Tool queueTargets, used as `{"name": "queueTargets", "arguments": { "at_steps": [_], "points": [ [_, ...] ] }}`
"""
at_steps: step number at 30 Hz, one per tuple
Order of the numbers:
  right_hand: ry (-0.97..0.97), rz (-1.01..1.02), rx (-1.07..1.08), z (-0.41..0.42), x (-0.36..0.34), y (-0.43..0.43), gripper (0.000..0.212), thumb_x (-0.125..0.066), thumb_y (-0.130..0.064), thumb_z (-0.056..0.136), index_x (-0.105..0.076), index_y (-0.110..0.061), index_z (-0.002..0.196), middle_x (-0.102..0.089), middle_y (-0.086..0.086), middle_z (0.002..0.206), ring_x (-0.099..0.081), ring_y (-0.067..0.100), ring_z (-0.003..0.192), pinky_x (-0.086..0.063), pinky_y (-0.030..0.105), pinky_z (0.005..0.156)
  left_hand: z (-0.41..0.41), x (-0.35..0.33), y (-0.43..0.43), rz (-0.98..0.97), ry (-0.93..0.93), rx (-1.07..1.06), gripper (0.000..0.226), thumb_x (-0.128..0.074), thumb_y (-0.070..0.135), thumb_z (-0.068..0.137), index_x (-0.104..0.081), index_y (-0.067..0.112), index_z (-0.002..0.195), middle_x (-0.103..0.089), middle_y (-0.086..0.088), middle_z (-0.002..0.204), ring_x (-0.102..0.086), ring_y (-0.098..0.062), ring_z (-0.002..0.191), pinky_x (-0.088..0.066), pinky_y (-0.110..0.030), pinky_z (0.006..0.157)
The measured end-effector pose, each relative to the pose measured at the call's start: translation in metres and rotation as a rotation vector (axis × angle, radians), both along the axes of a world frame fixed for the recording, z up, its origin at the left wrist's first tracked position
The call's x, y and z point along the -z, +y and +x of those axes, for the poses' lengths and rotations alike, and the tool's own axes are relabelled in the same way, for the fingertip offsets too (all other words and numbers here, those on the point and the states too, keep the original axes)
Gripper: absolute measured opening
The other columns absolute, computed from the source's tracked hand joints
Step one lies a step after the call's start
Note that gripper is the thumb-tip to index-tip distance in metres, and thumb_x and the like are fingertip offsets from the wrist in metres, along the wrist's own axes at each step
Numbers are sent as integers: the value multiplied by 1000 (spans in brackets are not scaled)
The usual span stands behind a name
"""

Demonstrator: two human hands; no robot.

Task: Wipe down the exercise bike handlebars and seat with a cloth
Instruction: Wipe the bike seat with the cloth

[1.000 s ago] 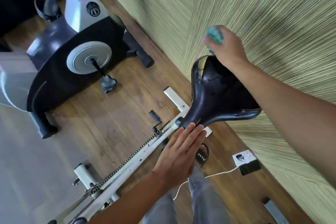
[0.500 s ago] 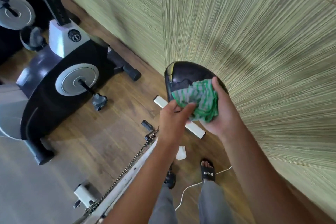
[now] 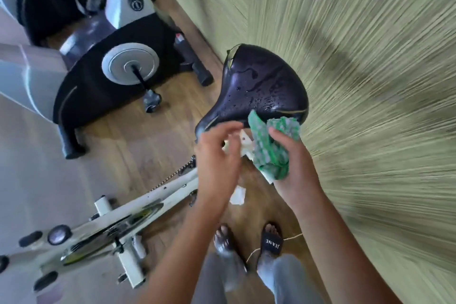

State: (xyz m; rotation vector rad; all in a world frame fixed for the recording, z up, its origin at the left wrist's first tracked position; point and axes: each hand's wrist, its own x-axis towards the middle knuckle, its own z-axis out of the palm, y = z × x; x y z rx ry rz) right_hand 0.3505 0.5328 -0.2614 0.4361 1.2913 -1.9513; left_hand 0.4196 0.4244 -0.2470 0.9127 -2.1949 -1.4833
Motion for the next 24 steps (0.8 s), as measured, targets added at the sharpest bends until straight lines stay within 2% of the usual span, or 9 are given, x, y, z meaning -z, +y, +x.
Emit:
{"name": "queueTargets", "arguments": {
  "at_steps": [3, 7, 9, 11, 13, 15, 18, 21, 24],
  "points": [
    [126, 30, 41, -1, 2, -20, 55, -73, -18, 79, -59, -20, 133, -70, 7, 124, -69, 25, 111, -53, 46, 97, 3, 16, -32, -172, -5, -186, 21, -56, 11, 96, -69, 19, 111, -62, 9, 104, -56, -7, 106, -41, -14, 90],
    [507, 113, -95, -6, 11, -53, 56, -77, -58, 75, -58, -45, 126, -69, -9, 121, -67, 14, 113, -50, 49, 103, -10, 52, -67, -211, 133, -79, 27, -49, 20, 100, -67, 17, 120, -64, 6, 119, -57, -12, 118, -43, -35, 106],
    [826, 212, -155, -7, 26, -62, 55, -70, -56, 85, -52, -38, 133, -66, -13, 120, -63, 5, 113, -48, 36, 104, -16, 71, -70, -161, 195, -38, 25, -48, 21, 100, -70, 20, 112, -70, 6, 112, -63, -13, 110, -48, -46, 99],
    [1262, 562, -226, -7, 39, -73, 54, -47, -64, 94, -48, -34, 139, -59, -9, 125, -55, 8, 116, -39, 28, 104, -22, 83, -70, -113, 249, -10, 24, -47, 22, 101, -71, 22, 102, -73, 6, 99, -67, -14, 95, -53, -46, 88],
    [1608, 909, -188, -2, 66, -85, 61, -19, -67, 99, -53, -34, 138, -56, -1, 131, -49, 17, 123, -28, 39, 111, -21, 99, -68, -127, 375, -41, 26, -46, 23, 100, -68, 21, 86, -69, 8, 80, -62, -10, 76, -52, -39, 72],
    [1752, 1010, -103, -9, 90, -95, 59, -17, -60, 103, -57, -31, 137, -52, 2, 141, -42, 20, 136, -15, 48, 120, -24, 111, -70, -163, 480, -65, 27, -46, 20, 100, -67, 15, 84, -68, 0, 75, -59, -19, 70, -50, -39, 67],
    [1934, 912, 60, -21, 118, -100, 50, -29, -52, 104, -55, -29, 140, -42, 1, 153, -36, 20, 144, -13, 45, 122, -24, 123, -72, -157, 565, -69, 24, -45, 15, 103, -68, 13, 102, -72, -7, 90, -66, -30, 88, -53, -42, 77],
    [2070, 732, 203, -17, 144, -102, 44, -33, -42, 105, -50, -29, 144, -41, 3, 155, -37, 22, 143, -21, 44, 119, -23, 132, -78, -201, 554, -46, 26, -43, 13, 102, -69, 15, 103, -72, -7, 88, -67, -28, 84, -53, -45, 76],
    [2087, 597, 328, -8, 172, -113, 42, -30, -36, 109, -43, -29, 148, -36, 6, 159, -31, 27, 147, -20, 47, 122, -22, 129, -82, -192, 545, 13, 27, -43, 12, 101, -70, 14, 100, -72, -7, 88, -68, -21, 82, -54, -35, 73]
  ]
}}
